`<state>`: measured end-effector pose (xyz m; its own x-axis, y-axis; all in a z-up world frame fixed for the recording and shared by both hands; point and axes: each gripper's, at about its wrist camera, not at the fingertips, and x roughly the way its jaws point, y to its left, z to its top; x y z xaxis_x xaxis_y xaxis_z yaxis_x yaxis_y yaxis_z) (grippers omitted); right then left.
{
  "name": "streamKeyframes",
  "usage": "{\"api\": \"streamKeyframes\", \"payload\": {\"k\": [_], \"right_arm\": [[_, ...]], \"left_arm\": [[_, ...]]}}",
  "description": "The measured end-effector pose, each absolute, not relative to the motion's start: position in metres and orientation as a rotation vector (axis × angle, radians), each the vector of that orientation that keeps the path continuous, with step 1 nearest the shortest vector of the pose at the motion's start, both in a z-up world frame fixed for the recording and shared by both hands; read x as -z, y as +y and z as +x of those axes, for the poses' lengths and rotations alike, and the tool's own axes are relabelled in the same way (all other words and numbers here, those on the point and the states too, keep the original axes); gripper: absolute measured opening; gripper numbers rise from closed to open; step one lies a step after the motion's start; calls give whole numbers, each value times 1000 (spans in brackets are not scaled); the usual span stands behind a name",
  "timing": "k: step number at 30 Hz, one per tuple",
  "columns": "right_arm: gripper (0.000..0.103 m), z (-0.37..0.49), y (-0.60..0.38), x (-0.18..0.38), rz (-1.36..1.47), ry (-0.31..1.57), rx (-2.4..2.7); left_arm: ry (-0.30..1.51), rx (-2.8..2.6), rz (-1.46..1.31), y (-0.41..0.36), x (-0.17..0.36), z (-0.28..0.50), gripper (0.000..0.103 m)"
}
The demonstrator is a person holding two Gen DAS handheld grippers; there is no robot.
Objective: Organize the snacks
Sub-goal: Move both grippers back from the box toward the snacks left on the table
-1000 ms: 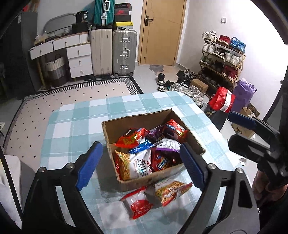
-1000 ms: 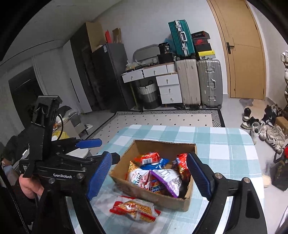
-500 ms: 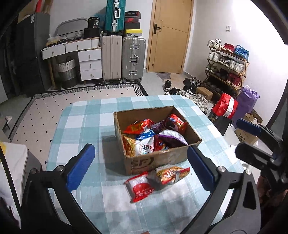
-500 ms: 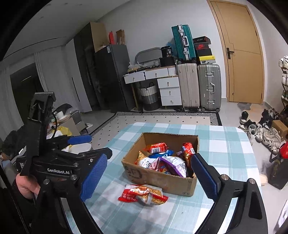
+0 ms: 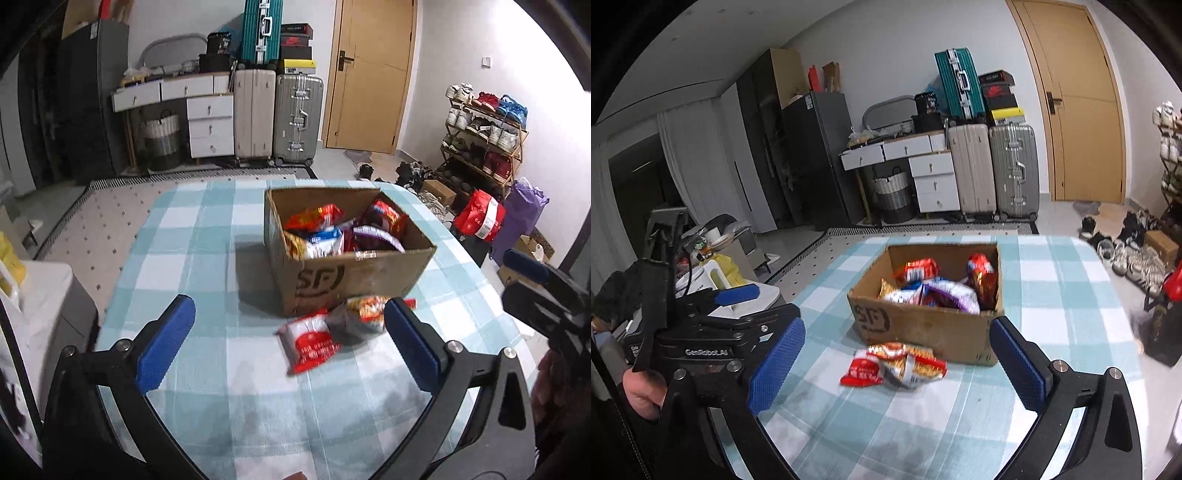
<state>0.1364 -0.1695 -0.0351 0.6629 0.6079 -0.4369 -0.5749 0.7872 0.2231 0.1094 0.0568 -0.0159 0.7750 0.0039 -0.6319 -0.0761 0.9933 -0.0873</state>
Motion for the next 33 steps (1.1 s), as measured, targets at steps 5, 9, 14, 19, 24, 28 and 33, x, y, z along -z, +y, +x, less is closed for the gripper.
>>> {"api": "streamKeyframes", "payload": {"k": [5, 9, 14, 19, 24, 28, 33], "right_arm": [[102, 141, -167, 57, 93, 558, -665], [102, 144, -164, 72, 95, 578, -664], [102, 151, -160, 93, 100, 619, -662], [102, 161, -156, 114, 115, 663, -660], [102, 175, -149, 133, 120, 698, -656], [102, 189, -144, 146, 134, 729, -656], [102, 210, -137, 158, 166, 765, -659]], "left_arm": [[704, -54, -165, 62, 43, 104, 102], [708, -68, -178, 64, 62, 103, 102], [725, -66, -178, 62, 84, 110, 102], [771, -65, -161, 59, 108, 121, 102], [787, -57, -185, 64, 127, 129, 102], [804, -47, -202, 67, 139, 136, 102], [814, -44, -197, 71, 150, 144, 102]]}}
